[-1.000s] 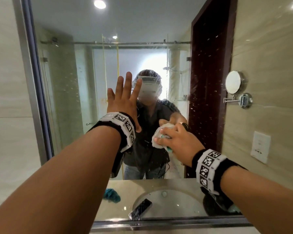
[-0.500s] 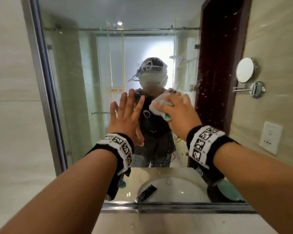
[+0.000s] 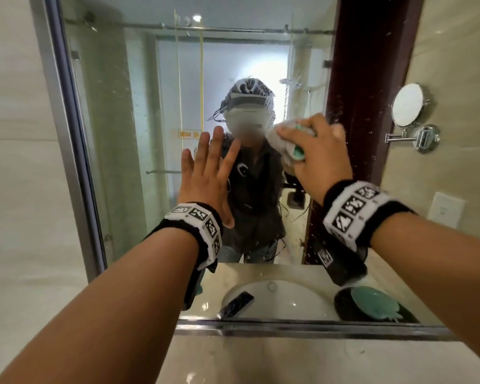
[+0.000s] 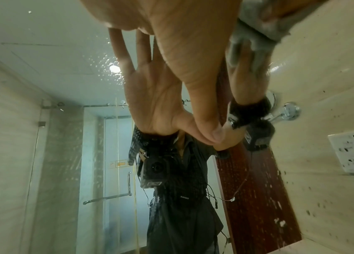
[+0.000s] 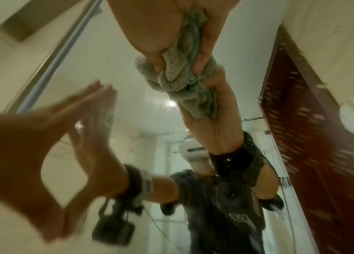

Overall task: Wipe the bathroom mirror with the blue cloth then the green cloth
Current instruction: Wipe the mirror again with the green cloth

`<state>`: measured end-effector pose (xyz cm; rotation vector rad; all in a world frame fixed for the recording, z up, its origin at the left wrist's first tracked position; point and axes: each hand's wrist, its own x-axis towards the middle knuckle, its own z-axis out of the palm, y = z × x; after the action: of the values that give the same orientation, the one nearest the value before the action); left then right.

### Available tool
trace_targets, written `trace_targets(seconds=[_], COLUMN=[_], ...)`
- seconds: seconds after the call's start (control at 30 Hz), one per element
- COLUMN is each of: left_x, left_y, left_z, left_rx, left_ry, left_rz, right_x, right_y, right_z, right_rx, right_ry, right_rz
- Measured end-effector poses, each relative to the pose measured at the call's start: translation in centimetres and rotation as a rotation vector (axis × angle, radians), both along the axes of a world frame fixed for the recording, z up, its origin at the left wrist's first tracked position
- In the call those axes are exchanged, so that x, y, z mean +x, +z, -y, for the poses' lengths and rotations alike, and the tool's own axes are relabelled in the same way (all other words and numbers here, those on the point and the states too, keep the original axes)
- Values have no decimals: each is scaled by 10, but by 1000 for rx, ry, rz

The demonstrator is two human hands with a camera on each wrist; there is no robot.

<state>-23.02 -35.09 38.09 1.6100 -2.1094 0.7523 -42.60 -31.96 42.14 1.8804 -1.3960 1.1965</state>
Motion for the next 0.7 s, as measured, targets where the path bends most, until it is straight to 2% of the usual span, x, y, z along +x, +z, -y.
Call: trace_targets(seconds=[0.07,0.13,0.33,0.43,0.5,0.63,0.7], left_x=[0,0,2,2,2,0,-1], left_y=[-1,-2,-7,-10,-12,-17,-18], left_z=[1,2,4,2,0,-4,-5], left_rx=[-11,-22,-47,-25,-18,2,10], left_ry=[5,10,15,-2,-2,12,16], left_rz=[6,8,11,-16,-23,-43,-56], right_x=[11,18,35,28,21,26,38], right_y=[12,8,-56,-74,-64,-27,-16], right_z=[6,8,8,7,3,7,10], right_rx=[-76,-75,78,48,53,10,-45], right_ry=[15,11,32,62,44,-24,-15], right_rz=[51,44,-397,-516,-466,-99,-44])
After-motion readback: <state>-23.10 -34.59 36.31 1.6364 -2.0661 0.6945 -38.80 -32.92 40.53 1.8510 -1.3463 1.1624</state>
